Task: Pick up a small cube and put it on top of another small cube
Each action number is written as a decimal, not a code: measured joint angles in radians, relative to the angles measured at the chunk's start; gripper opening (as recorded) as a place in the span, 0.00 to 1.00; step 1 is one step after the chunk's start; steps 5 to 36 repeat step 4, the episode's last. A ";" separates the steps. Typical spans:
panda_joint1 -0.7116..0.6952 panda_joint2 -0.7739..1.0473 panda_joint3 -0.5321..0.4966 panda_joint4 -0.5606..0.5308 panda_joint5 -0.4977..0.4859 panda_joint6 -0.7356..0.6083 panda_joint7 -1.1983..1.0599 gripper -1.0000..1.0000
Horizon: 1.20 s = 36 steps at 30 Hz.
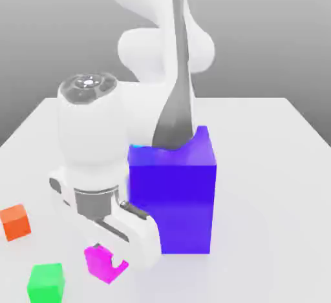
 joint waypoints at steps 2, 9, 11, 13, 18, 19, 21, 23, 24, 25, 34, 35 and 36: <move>-0.027 0.040 -0.014 0.017 0.019 0.023 0.004 1.00; -0.027 0.040 -0.014 0.017 0.019 0.023 0.004 1.00; -0.027 0.040 -0.014 0.017 0.019 0.023 0.004 1.00; -0.027 0.040 -0.014 0.017 0.019 0.023 0.004 1.00; -0.027 0.040 -0.014 0.017 0.019 0.023 0.004 1.00; -0.027 0.040 -0.014 0.017 0.019 0.023 0.004 1.00; -0.027 0.040 -0.014 0.017 0.019 0.023 0.004 1.00; -0.027 0.040 -0.014 0.017 0.019 0.023 0.004 1.00; -0.027 0.040 -0.014 0.017 0.019 0.023 0.004 1.00; -0.027 0.040 -0.014 0.017 0.019 0.023 0.004 1.00; -0.027 0.040 -0.014 0.017 0.019 0.023 0.004 1.00; -0.027 0.040 -0.014 0.017 0.019 0.023 0.004 1.00; -0.027 0.040 -0.014 0.017 0.019 0.023 0.004 1.00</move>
